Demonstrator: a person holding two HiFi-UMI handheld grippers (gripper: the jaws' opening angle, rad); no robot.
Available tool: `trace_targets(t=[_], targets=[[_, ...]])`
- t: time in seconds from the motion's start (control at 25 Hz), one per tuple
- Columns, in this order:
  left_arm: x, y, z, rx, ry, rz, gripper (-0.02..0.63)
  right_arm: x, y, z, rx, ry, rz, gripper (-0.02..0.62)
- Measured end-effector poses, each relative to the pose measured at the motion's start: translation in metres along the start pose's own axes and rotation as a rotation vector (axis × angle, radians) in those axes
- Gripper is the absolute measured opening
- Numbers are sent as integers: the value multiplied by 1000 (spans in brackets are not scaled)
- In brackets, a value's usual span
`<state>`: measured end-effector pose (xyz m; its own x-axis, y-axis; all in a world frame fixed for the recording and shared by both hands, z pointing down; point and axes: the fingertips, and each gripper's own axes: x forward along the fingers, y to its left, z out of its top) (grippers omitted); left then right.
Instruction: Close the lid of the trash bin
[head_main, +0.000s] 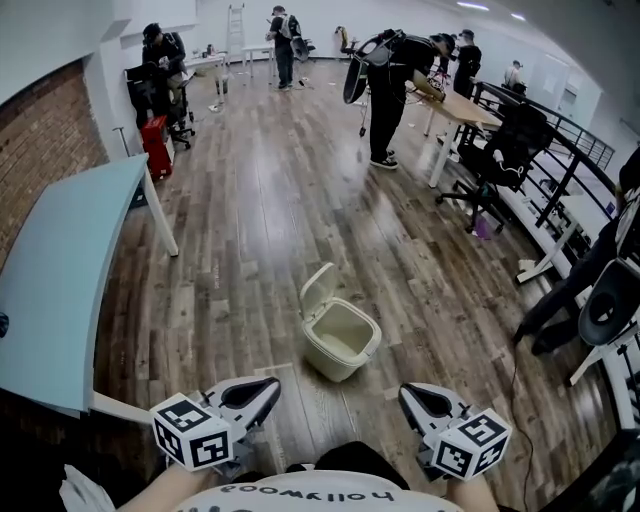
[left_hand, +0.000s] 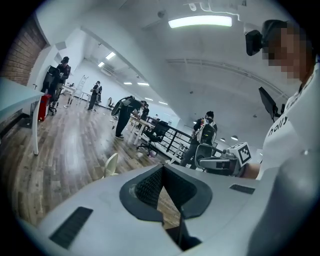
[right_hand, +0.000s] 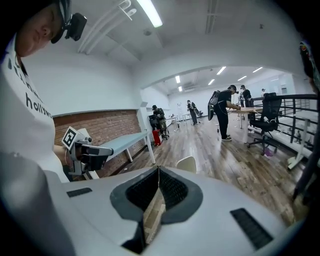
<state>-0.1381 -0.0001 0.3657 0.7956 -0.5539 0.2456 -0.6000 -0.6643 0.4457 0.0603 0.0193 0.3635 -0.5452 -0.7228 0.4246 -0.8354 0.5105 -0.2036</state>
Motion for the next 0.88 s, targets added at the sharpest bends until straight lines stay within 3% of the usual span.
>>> trace_targets(t=[0.36, 0.56, 0.88], targets=[[23, 24, 4, -27, -6, 23, 6, 29, -17, 7, 9, 29, 22, 9], [41, 50, 11, -55, -12, 77, 6, 62, -39, 19, -14, 58, 65, 11], [88, 79, 33, -152, -39, 149, 6, 102, -92, 42, -91, 112, 148, 11]])
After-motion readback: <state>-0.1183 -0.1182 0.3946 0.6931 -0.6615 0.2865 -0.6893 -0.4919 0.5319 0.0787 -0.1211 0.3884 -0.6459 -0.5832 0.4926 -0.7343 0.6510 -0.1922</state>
